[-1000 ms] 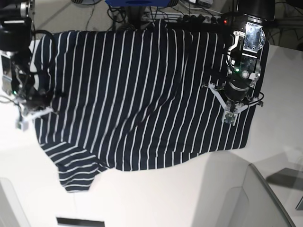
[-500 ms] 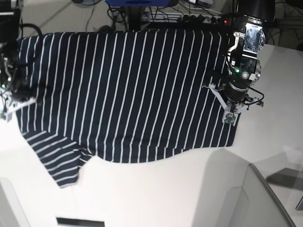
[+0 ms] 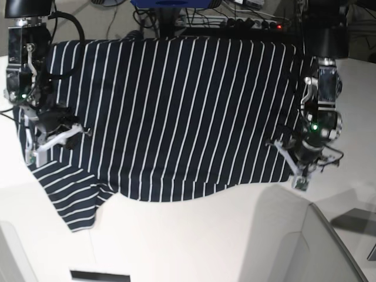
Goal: Layout the t-shirt on the table in an organized manner, then fold the t-shirt properly
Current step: 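Grasp the shirt edges with both grippers and smooth the shirt, then hold the shirt with the right gripper and pull the left gripper's edge outward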
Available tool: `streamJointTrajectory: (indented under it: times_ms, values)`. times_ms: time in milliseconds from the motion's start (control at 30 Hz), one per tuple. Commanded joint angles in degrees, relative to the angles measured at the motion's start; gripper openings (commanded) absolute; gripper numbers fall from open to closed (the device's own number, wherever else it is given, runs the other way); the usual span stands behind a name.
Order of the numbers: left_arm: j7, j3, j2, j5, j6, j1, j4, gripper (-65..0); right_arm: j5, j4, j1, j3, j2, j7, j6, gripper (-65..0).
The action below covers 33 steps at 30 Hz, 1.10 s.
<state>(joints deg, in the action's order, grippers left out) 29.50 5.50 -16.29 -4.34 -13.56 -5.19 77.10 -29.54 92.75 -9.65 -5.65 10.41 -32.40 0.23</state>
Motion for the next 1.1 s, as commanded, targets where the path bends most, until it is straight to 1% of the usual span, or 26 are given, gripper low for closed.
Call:
streamJointTrajectory:
  times_ms: [0, 33, 100, 133, 200, 233, 300, 400, 533, 567, 600, 700, 767, 900, 1067]
  values:
    - [-0.7, 0.4, -1.9, -0.4, -1.0, -2.3, -0.7, -65.0, -0.6, 1.3, 0.8, -0.1, 0.3, 1.2, 0.6, -55.2]
    - [-0.9, 0.3, -2.3, -0.4, -2.7, -3.6, -2.3, -58.7, -0.6, 1.2, 0.6, -0.1, 0.3, 1.2, 0.6, -55.2]
    - [-1.1, -1.4, -3.0, -0.5, -5.9, -7.6, -7.4, -41.5, -0.6, 1.4, -0.6, -0.1, 0.6, 1.2, 0.6, -55.2]
    - [-1.1, -2.7, -4.2, -1.0, -7.1, -9.5, -9.9, -34.7, -0.6, 1.5, -1.0, -0.1, 0.7, 1.2, 0.6, -55.2]
    - [-1.2, -5.8, -5.2, -2.5, -8.0, -13.1, -14.2, -25.2, -0.6, 1.4, -1.5, -0.1, 0.8, 1.2, 0.6, -55.2]
    - [-1.3, -7.5, -5.4, -3.4, -8.3, -15.1, -16.2, -22.2, -0.6, 1.3, -2.0, -0.1, 0.8, 1.2, 0.6, -55.2]
    - [-1.3, -10.3, -5.5, -4.7, -8.5, -18.1, -19.3, -20.7, -0.6, 1.3, -2.7, -0.1, 1.1, 1.2, 0.6, -55.2]
    - [-1.3, -14.2, -5.5, -6.0, -8.5, -21.6, -22.8, -20.7, -0.6, 1.3, -3.0, -0.1, 0.9, 1.2, 0.6, -55.2]
    - [-1.3, -21.2, -5.5, -5.5, -8.6, -26.6, -31.2, -20.2, -0.6, 1.5, -3.7, -0.1, 0.8, 1.2, 0.7, -55.2]
    - [-1.6, -22.6, -5.5, -5.5, -9.3, -27.8, -33.6, -20.1, -0.6, 1.5, -3.7, -0.1, 0.8, 1.2, 0.7, -55.2]
    - [-2.5, -23.4, -5.3, -5.5, -10.7, -28.7, -35.8, -20.1, -0.6, 1.5, -3.7, -0.1, 0.8, 1.2, 0.7, -55.2]
    - [-5.5, -23.7, -5.0, -5.4, -15.0, -29.7, -41.0, -20.1, -0.6, 1.4, -3.8, -0.1, 0.8, 1.2, 0.7, -55.2]
    - [-6.7, -23.7, -4.9, -5.4, -16.4, -29.8, -43.3, -20.1, -0.6, 1.3, -3.8, -0.1, 0.8, 1.2, 0.7, -55.2]
    - [-8.1, -23.7, -4.8, -5.4, -16.5, -30.2, -45.9, -20.7, -0.6, 1.2, -3.7, -0.1, 0.8, 1.2, 0.7, -55.2]
    - [-10.6, -23.7, -3.7, -5.4, -16.5, -29.9, -50.5, -21.1, -0.6, 1.4, -3.7, 0.3, 0.7, 1.2, 0.7, -55.2]
